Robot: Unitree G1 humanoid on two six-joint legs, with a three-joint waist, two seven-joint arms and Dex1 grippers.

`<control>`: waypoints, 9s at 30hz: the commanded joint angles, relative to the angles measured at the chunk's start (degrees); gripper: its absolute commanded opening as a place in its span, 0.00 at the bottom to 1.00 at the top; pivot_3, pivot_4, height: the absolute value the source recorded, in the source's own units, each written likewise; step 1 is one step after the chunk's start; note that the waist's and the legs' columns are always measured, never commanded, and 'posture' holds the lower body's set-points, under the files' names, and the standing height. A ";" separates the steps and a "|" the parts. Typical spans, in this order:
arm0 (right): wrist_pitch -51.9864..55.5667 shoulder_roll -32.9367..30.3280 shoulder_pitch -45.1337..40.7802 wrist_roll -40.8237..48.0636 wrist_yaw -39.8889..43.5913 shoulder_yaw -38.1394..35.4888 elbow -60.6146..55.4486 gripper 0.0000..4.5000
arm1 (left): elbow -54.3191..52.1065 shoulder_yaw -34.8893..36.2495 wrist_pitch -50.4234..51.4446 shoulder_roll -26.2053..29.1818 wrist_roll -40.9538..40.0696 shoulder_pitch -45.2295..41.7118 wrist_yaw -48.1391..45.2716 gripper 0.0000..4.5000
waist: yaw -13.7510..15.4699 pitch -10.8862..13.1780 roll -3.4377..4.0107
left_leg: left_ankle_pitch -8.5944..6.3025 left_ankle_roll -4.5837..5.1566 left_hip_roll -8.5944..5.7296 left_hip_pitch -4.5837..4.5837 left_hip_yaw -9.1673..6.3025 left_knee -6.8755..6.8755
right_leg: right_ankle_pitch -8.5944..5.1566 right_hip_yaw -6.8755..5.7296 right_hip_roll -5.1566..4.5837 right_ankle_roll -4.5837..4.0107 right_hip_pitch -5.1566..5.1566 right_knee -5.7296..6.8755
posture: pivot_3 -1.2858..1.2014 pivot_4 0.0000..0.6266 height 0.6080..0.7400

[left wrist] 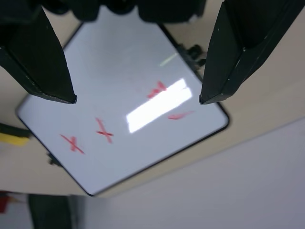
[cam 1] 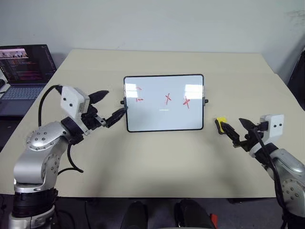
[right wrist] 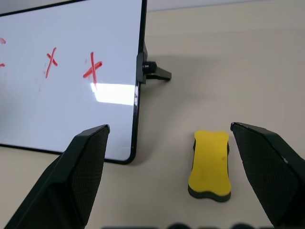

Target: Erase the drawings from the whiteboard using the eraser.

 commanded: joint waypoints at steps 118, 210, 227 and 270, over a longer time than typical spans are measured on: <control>9.08 -2.12 -14.79 -9.09 9.99 14.33 -0.65 0.27 | -12.03 5.46 10.20 12.50 -4.09 8.90 -4.55 1.00 | -0.51 0.00 -0.01 | 0.00 0.01 0.08 -0.65 -0.02 0.13 | 0.12 0.09 0.29 -0.33 -0.87 0.40 | 0.52 0.24 1.00; -40.03 28.04 -67.15 -49.51 15.44 37.40 81.66 0.27 | 1.07 0.43 8.73 11.06 8.18 -0.48 1.49 1.00 | -0.50 -0.04 -0.11 | 0.02 -0.01 0.11 -0.79 -0.08 0.19 | 0.20 -0.03 -0.03 -0.67 -1.26 1.05 | 0.52 0.24 1.00; -39.46 25.92 -64.89 -51.71 16.05 38.90 75.15 0.27 | 1.09 -0.15 7.68 10.58 8.19 0.35 -0.02 1.00 | -0.46 -0.04 -0.12 | 0.03 -0.02 0.11 -0.80 -0.12 0.20 | 0.22 -0.05 -0.01 -0.70 -1.26 1.05 | 0.52 0.24 1.00; -42.17 21.91 -64.83 -56.98 19.43 44.67 77.83 0.27 | -0.40 1.40 9.45 10.93 8.39 2.91 0.79 1.00 | -0.46 -0.05 -0.15 | 0.03 -0.01 0.11 -0.83 -0.07 0.16 | 0.21 -0.02 -0.01 -0.72 -1.26 0.93 | 0.52 0.24 1.00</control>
